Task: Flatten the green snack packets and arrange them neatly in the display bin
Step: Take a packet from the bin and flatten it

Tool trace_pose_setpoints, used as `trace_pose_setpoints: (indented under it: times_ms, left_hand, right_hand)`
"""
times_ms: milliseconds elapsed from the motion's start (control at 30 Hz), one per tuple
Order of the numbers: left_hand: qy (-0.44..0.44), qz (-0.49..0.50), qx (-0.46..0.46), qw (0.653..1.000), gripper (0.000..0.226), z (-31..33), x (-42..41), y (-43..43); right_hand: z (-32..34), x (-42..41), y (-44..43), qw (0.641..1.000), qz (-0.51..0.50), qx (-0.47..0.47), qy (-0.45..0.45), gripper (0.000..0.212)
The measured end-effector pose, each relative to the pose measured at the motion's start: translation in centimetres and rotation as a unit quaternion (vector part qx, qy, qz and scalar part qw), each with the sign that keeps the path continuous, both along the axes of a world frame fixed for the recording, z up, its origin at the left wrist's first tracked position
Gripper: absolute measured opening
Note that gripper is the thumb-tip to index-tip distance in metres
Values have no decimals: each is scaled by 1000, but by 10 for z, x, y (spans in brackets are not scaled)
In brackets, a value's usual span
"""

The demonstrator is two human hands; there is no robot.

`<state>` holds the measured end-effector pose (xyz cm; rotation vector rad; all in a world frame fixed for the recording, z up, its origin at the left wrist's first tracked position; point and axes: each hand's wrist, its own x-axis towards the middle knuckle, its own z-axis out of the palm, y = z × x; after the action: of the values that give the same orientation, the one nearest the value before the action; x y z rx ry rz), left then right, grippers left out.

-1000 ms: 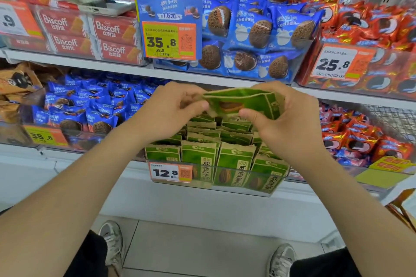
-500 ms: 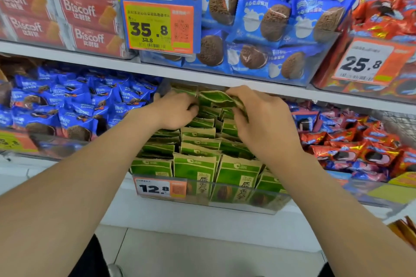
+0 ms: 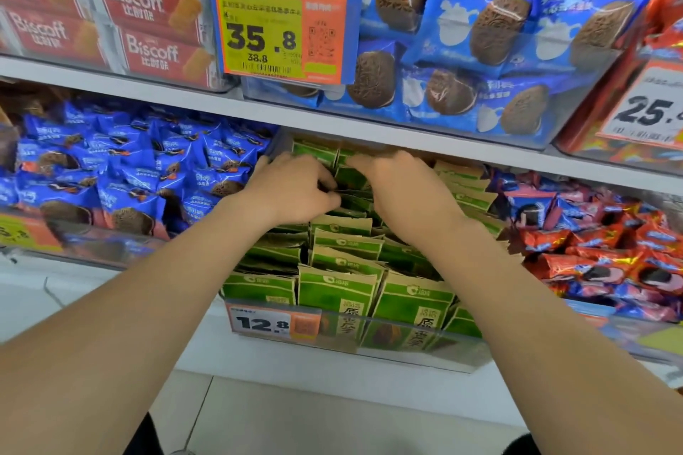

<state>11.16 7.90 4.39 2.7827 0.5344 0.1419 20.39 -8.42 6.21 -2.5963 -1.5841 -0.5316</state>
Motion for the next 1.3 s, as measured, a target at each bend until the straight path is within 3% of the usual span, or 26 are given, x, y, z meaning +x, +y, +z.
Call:
trace_pose_setpoints:
  times_ms: [167,367,433,533,733,900,1100,1300]
  left_hand:
    - [-26,10,4,1000,30,-5,4,-2]
    - [-64,13,8,998,22,-10,0,-3]
    - [-104,28,-17,994,15,-11,-2,-3]
    - [-137,43,-55,988,4,-14,0,-1]
    - [-149,46,-34,987,22,-12,-1,-4]
    - [-157,10,-26,987,15,-10,-6,-5]
    - [-128,-11,-12,992,17,-12,-13,-9]
    - [-109,-34,33,993,23,-15,-19,-15]
  right_hand:
    - [0,6,28,997,-38,-66,-28,47]
    - [-6,22,40,985,-77,-124,88,46]
    - [-8,21,37,986,-59,-106,115,45]
    - [-5,17,20,986,-15,-6,167,38]
    - [-6,10,14,997,-66,-24,34,34]
    - [-7,8,20,997,-60,31,45,17]
    - [-11,7,26,996,-67,21,52,41]
    - [-12,5,27,995,-84,4,55,18]
